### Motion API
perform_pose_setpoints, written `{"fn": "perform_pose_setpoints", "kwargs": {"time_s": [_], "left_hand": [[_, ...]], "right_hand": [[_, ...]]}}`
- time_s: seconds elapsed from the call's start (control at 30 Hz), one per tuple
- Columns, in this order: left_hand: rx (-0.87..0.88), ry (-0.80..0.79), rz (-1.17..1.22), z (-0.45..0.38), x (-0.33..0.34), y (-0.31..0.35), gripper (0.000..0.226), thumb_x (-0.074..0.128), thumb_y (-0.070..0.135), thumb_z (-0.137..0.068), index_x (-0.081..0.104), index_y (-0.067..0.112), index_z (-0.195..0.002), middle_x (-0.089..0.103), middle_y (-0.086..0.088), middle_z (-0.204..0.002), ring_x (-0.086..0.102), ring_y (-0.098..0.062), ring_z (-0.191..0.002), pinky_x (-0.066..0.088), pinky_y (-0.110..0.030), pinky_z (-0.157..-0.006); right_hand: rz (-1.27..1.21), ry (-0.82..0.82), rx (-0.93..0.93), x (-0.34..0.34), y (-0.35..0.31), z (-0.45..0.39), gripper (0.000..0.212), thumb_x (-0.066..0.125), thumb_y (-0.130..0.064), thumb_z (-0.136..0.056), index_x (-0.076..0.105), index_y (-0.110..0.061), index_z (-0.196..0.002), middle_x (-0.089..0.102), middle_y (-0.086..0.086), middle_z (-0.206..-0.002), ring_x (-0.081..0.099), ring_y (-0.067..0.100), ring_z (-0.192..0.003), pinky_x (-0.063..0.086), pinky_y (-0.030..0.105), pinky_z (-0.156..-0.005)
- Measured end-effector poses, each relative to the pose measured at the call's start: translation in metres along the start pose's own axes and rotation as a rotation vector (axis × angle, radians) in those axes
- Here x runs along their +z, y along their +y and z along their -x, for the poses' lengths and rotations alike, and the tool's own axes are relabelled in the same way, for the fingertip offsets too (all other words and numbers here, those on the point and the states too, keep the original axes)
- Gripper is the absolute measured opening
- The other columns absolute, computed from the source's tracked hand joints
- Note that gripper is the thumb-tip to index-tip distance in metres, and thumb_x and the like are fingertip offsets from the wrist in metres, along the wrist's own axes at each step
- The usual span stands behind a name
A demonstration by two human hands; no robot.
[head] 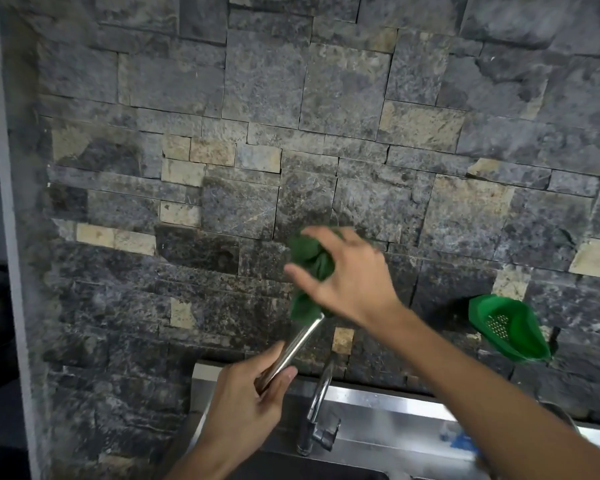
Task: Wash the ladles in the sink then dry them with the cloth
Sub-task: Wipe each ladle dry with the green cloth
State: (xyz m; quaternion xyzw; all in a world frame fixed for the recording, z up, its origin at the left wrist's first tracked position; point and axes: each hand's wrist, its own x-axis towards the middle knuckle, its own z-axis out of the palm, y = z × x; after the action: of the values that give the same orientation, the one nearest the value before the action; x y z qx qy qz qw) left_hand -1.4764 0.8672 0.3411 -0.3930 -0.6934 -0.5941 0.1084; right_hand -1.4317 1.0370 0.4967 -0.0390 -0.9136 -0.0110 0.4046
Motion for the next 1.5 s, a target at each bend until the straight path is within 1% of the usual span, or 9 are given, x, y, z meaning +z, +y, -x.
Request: {"fn": "perform_pose_setpoints", "kwargs": {"time_s": [0.13, 0.3, 0.43, 0.6, 0.77, 1.0, 1.2, 1.37, 1.5], "left_hand": [[0.074, -0.045, -0.027, -0.006, -0.013, 0.000, 0.050, 0.073, 0.025, -0.088, 0.059, 0.014, -0.134, 0.058, 0.052, -0.099, 0.066, 0.013, -0.097, 0.052, -0.008, -0.080], [0.057, -0.033, 0.008, -0.015, -0.016, -0.003, 0.054, 0.072, 0.034, -0.087, 0.057, 0.018, -0.136, 0.057, 0.053, -0.100, 0.064, 0.014, -0.100, 0.053, -0.010, -0.084], [0.042, -0.031, 0.056, -0.020, -0.011, -0.003, 0.049, 0.071, 0.027, -0.089, 0.058, 0.021, -0.136, 0.057, 0.052, -0.105, 0.060, 0.016, -0.106, 0.045, -0.002, -0.086], [0.073, -0.031, 0.037, -0.025, -0.011, 0.003, 0.044, 0.068, 0.025, -0.092, 0.060, 0.023, -0.135, 0.071, 0.024, -0.114, 0.064, 0.014, -0.099, 0.046, -0.002, -0.080], [0.038, -0.011, 0.104, -0.021, -0.009, 0.002, 0.055, 0.065, 0.042, -0.088, 0.054, 0.024, -0.139, 0.071, 0.002, -0.072, 0.046, 0.002, -0.054, 0.037, -0.017, -0.055], [0.009, -0.003, 0.053, -0.011, -0.027, -0.016, 0.059, 0.065, 0.044, -0.084, 0.053, 0.024, -0.139, 0.065, 0.043, -0.097, 0.060, 0.009, -0.078, 0.051, -0.015, -0.069], [-0.010, -0.007, 0.032, -0.016, -0.022, -0.015, 0.054, 0.069, 0.033, -0.089, 0.055, 0.019, -0.139, 0.059, 0.052, -0.092, 0.058, 0.016, -0.083, 0.044, -0.007, -0.077], [0.042, 0.019, -0.050, -0.012, -0.020, -0.010, 0.047, 0.068, 0.024, -0.091, 0.058, 0.015, -0.136, 0.067, 0.024, -0.066, 0.045, 0.004, -0.046, 0.031, -0.008, -0.047], [0.026, 0.008, -0.047, -0.014, -0.023, -0.012, 0.046, 0.068, 0.027, -0.091, 0.060, 0.018, -0.135, 0.063, 0.023, -0.059, 0.042, 0.002, -0.045, 0.030, -0.011, -0.045]], "right_hand": [[-0.514, -0.293, 0.288, -0.034, 0.019, -0.037, 0.033, 0.075, -0.055, -0.081, 0.062, -0.038, -0.107, 0.073, -0.008, -0.092, 0.072, 0.009, -0.074, 0.059, 0.023, -0.064], [-0.812, 0.107, 0.400, -0.016, 0.017, -0.017, 0.039, 0.079, -0.041, -0.083, 0.069, -0.029, -0.119, 0.074, -0.008, -0.101, 0.073, 0.013, -0.090, 0.057, 0.022, -0.075], [-0.282, 0.438, 0.079, 0.014, -0.008, 0.025, 0.050, 0.071, -0.055, -0.083, 0.069, -0.027, -0.125, 0.063, 0.003, -0.130, 0.058, 0.020, -0.122, 0.048, 0.043, -0.104], [0.280, 0.253, -0.146, 0.020, -0.012, 0.022, 0.046, 0.057, -0.070, -0.086, 0.066, -0.041, -0.122, 0.063, 0.001, -0.134, 0.048, 0.034, -0.140, 0.033, 0.076, -0.106], [-0.141, 0.388, 0.273, 0.005, -0.013, -0.017, 0.052, 0.054, -0.074, -0.087, 0.062, -0.038, -0.124, 0.070, 0.001, -0.101, 0.070, 0.022, -0.082, 0.062, 0.040, -0.074], [-1.252, 0.286, 0.721, 0.022, 0.002, -0.014, 0.030, 0.076, -0.047, -0.086, 0.073, -0.031, -0.112, 0.077, -0.004, -0.102, 0.073, 0.020, -0.099, 0.058, 0.051, -0.097], [-0.116, 0.396, -0.079, 0.043, -0.015, 0.009, 0.047, 0.066, -0.060, -0.085, 0.064, -0.037, -0.127, 0.065, -0.001, -0.131, 0.059, 0.016, -0.124, 0.051, 0.039, -0.102], [-0.342, 0.319, 0.221, 0.025, -0.003, -0.016, 0.053, 0.067, -0.063, -0.084, 0.061, -0.036, -0.130, 0.069, -0.009, -0.111, 0.067, 0.007, -0.089, 0.062, 0.028, -0.076], [-0.125, 0.191, -0.082, 0.041, 0.006, 0.004, 0.053, 0.067, -0.059, -0.085, 0.062, -0.035, -0.133, 0.064, 0.000, -0.132, 0.065, 0.020, -0.115, 0.058, 0.053, -0.095]]}}
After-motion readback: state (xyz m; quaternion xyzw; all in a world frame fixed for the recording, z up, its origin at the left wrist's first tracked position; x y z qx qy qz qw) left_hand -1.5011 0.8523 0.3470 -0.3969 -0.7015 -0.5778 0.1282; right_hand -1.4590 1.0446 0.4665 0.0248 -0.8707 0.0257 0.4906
